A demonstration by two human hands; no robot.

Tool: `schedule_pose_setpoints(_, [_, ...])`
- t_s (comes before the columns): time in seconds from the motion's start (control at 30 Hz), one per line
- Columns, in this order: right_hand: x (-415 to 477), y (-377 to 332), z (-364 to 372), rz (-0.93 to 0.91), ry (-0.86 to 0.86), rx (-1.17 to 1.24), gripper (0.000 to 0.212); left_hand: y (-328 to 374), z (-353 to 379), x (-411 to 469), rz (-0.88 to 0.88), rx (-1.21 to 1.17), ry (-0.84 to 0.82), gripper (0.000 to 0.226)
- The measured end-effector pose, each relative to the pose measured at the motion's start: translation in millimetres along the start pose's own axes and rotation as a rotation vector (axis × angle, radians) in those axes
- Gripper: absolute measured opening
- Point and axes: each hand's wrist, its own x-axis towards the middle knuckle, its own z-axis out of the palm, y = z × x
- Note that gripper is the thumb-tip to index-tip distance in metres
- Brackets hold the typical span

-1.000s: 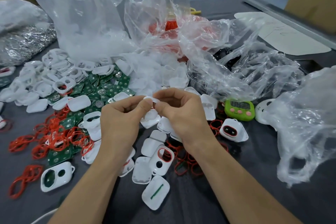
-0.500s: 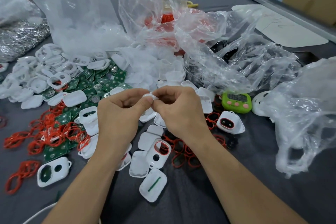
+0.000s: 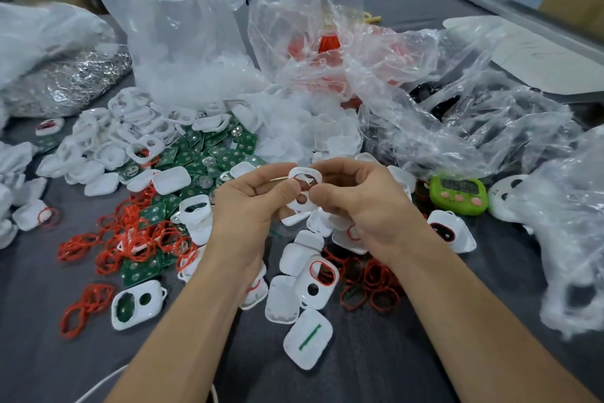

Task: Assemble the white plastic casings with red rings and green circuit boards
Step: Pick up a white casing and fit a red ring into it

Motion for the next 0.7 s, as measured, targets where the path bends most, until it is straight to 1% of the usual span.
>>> schedule_pose_setpoints(0.07, [-1.0,-2.9,-0.8,0.084,-0.020,0.058,0.018,-0.8,0.7,0.7,0.025,0.010,0.020,0.019])
schedule_pose_setpoints(0.13, [-1.2,-4.7,-2.8,0.160,-0.017,0.096,0.009,-1.8,2.3,0.8,0.074,0.045,0.041,0.025])
schedule_pose_setpoints(0.23, [-1.2,-6.1,-3.8,0.197,-0.023,0.115,0.001,-1.8,3.4,-0.9,0.112,0.080,0.037,0.028])
schedule_pose_setpoints(0.33, [1.6,-4.9,-3.3,0.225,-0.014,0.168,0.011,-0.2,3.8,-2.0,0.090,0.068,0.033,0.019])
schedule_pose_setpoints(0.4, [3.6,-3.4,-3.3,0.282,-0.002,0.279,0.021,0.7,4.0,-2.5,0.087,0.049,0.025,0.020])
schedule_pose_setpoints(0.47, [4.8,-3.3,-1.8,0.349,-0.007,0.402,0.022,1.9,5.8,-2.8,0.101,0.038,0.019,0.020])
schedule_pose_setpoints(0.57, [6.2,-2.3,0.3,0.408,-0.014,0.506,0.033,0.7,7.7,-3.3,0.140,0.028,0.011,0.019])
schedule_pose_setpoints(0.63, [6.3,-2.8,0.3,0.429,-0.015,0.552,0.030,0.5,8.6,-4.7,0.207,0.031,0.000,0.020])
schedule_pose_setpoints(0.7, [5.4,-3.9,0.3,0.448,-0.001,0.616,0.020,1.6,10.9,-8.3,0.323,0.095,-0.049,0.030])
